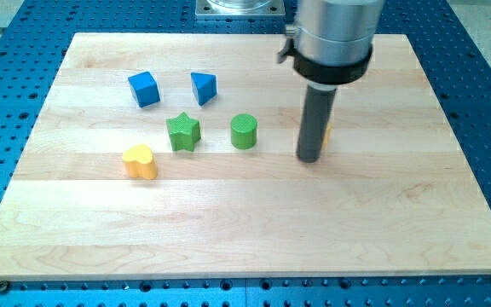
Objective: Place your arm at the bottom left to the hexagon
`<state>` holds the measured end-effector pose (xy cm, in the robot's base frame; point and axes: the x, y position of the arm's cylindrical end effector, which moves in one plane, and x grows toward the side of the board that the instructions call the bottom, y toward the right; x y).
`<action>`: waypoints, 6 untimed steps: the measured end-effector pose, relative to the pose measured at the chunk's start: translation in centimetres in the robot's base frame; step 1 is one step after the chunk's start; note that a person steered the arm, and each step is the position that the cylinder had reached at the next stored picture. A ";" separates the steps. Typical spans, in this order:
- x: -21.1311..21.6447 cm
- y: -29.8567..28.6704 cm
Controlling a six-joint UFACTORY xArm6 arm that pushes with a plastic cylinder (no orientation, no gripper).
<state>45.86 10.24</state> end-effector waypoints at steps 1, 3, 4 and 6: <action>-5.2 3.9; -8.5 5.5; -1.9 10.4; -4.7 -2.4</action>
